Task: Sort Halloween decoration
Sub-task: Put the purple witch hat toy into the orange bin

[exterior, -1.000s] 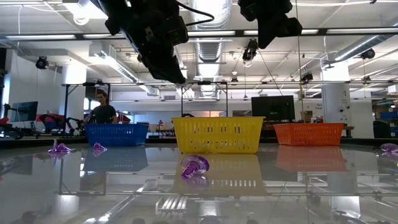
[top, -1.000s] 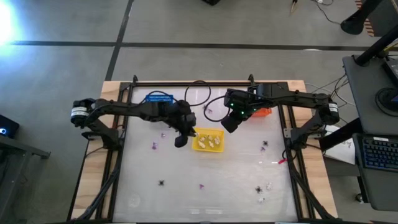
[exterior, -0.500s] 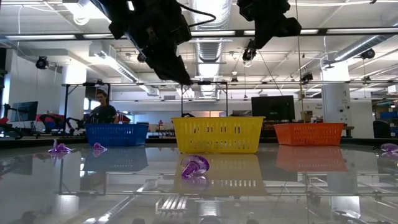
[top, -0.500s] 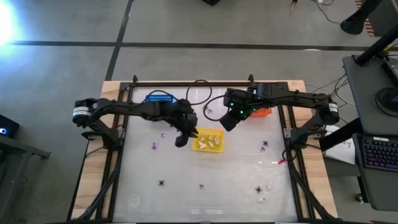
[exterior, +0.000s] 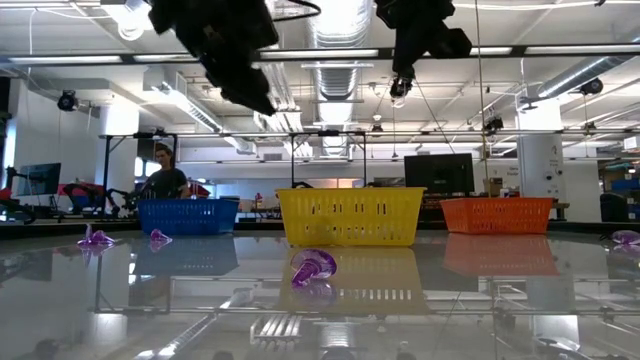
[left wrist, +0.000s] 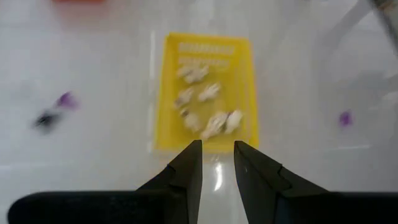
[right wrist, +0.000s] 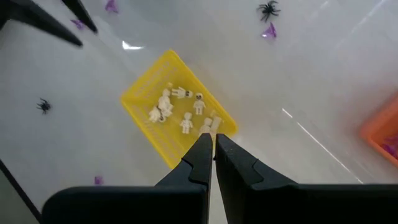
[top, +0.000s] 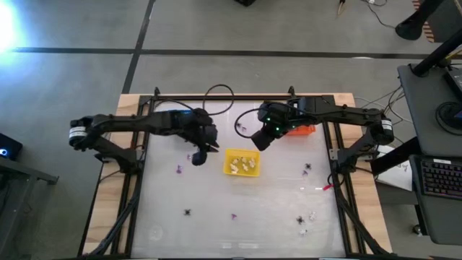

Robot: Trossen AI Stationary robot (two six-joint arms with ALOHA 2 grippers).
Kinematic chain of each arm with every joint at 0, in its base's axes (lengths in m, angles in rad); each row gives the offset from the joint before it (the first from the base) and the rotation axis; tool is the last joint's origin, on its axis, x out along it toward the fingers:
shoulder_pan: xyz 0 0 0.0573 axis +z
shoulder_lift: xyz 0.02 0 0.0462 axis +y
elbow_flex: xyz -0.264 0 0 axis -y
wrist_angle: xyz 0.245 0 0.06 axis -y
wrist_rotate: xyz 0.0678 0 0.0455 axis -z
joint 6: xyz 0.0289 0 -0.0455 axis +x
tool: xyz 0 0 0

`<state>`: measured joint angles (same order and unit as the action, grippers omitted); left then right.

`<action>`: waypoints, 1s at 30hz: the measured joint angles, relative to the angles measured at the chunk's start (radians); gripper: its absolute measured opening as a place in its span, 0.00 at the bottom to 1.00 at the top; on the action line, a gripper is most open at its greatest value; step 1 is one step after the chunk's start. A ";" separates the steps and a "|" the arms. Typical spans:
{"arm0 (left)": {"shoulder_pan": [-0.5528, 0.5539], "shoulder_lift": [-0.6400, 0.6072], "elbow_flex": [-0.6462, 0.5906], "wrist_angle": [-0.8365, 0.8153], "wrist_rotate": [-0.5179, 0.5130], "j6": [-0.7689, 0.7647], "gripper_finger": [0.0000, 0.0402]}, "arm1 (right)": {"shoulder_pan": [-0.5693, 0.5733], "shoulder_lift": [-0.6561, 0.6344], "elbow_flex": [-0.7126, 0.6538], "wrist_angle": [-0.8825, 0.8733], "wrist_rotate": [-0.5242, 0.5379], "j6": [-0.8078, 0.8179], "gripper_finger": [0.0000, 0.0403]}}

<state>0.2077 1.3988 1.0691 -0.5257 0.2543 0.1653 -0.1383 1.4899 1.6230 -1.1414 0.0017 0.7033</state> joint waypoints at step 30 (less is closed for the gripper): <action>0.000 -0.422 0.000 -0.383 -0.151 -0.123 0.19 | -0.015 0.000 0.000 0.031 0.017 0.043 0.10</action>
<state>0.2077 0.9770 1.0691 -0.9086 0.1028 0.0427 -0.1532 1.4899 1.6230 -1.1102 0.0187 0.7466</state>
